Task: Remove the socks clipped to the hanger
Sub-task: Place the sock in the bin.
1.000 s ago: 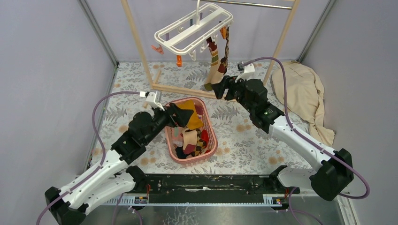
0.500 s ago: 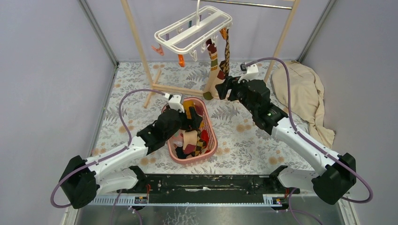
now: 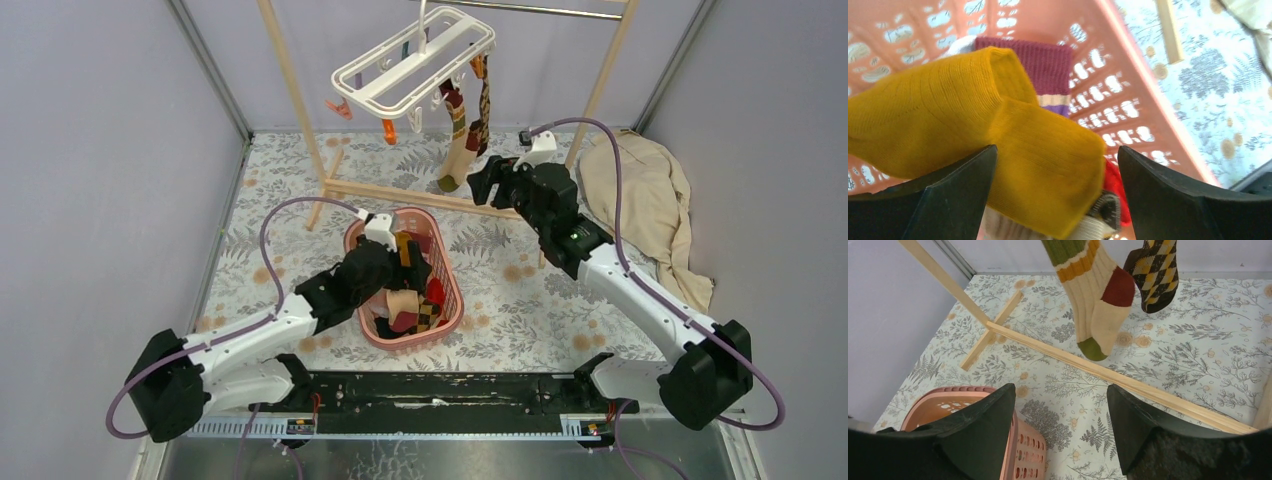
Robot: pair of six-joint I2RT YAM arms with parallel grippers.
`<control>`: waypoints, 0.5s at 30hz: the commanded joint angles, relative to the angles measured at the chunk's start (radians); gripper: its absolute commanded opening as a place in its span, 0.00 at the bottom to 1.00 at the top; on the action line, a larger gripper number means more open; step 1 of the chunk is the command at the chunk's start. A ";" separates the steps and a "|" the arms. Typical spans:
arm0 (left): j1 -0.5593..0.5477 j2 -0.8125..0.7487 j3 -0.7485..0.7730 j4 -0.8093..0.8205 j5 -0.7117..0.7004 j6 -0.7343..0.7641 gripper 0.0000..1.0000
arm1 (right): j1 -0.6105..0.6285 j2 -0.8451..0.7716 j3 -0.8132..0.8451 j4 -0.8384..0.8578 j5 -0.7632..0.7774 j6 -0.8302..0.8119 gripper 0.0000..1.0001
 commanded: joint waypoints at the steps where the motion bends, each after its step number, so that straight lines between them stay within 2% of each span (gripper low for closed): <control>1: -0.017 -0.077 0.128 -0.061 0.017 0.055 0.99 | -0.032 0.024 0.065 0.060 -0.032 0.010 0.75; 8: -0.017 -0.141 0.242 -0.063 0.079 0.108 0.99 | -0.124 0.132 0.123 0.131 -0.139 0.023 0.76; 15: -0.018 -0.183 0.239 -0.030 0.037 0.157 0.99 | -0.168 0.274 0.122 0.321 -0.340 -0.033 0.77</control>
